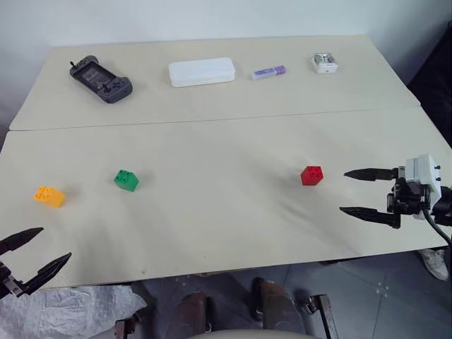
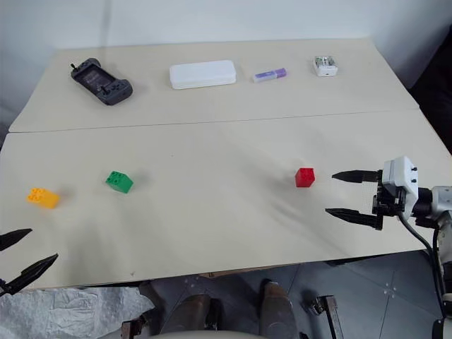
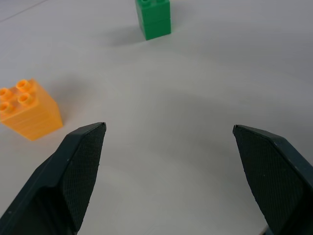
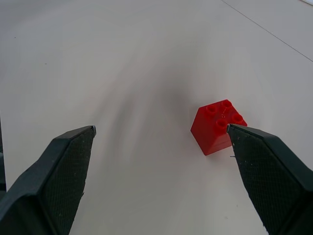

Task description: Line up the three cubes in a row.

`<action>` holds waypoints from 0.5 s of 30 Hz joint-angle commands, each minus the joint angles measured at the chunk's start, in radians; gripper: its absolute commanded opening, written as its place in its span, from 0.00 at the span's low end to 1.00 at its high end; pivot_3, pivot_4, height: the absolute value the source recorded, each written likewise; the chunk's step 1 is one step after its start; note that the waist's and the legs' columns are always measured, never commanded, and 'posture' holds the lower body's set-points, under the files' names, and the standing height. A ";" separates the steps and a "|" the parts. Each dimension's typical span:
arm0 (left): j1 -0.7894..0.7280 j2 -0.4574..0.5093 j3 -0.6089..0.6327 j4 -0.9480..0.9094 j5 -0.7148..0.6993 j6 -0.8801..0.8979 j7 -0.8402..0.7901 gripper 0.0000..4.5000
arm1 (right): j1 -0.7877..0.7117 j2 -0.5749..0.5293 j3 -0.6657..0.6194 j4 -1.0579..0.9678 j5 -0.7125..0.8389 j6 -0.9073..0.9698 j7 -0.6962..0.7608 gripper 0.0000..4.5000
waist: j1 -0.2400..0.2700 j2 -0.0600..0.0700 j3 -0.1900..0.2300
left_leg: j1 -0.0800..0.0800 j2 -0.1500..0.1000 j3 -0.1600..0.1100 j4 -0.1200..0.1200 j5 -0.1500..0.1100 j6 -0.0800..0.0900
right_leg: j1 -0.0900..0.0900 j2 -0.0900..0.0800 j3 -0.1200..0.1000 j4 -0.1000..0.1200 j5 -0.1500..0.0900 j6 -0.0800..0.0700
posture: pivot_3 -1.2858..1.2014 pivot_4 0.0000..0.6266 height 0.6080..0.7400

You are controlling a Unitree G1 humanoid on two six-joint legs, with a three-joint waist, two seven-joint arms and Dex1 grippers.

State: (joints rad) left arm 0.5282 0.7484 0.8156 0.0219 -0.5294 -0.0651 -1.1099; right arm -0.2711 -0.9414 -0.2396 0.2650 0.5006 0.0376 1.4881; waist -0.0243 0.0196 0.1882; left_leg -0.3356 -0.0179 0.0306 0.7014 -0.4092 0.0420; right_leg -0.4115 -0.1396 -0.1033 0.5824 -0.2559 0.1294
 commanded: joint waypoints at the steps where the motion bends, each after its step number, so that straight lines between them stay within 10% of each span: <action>1: 0.003 -0.010 0.028 -0.009 -0.012 -0.017 0.004 0.98 | -0.014 0.003 -0.017 0.004 0.005 -0.022 0.011 1.00 | 0.000 0.000 0.000 | 0.000 0.000 0.000 0.000 0.000 0.000 | 0.000 0.000 0.000 0.000 0.000 0.000 | 0.52 0.24 1.00; 8: -0.030 -0.008 -0.043 -0.233 -0.216 0.208 0.001 0.98 | -0.003 0.046 -0.117 0.006 0.048 -0.008 -0.116 1.00 | 0.004 0.000 0.000 | 0.000 0.000 0.000 0.000 0.000 0.000 | 0.000 -0.001 0.000 0.001 0.000 0.000 | 0.52 0.24 1.00; 15: -0.137 -0.016 -0.339 -0.423 -0.081 0.185 0.008 0.98 | 0.164 0.065 -0.343 0.067 0.045 -0.105 -0.252 1.00 | 0.028 0.001 0.000 | 0.000 -0.003 -0.001 0.001 0.000 0.000 | 0.001 0.004 0.000 0.002 0.000 0.000 | 0.52 0.24 1.00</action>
State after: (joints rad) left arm 0.3994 0.7330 0.5038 -0.3615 -0.6380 0.1472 -1.0970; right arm -0.1274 -0.8834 -0.5077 0.3154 0.5370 -0.0214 1.2597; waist 0.0036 0.0201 0.1880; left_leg -0.3356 -0.0210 0.0301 0.7025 -0.4089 0.0425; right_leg -0.4104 -0.1356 -0.1031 0.5839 -0.2559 0.1294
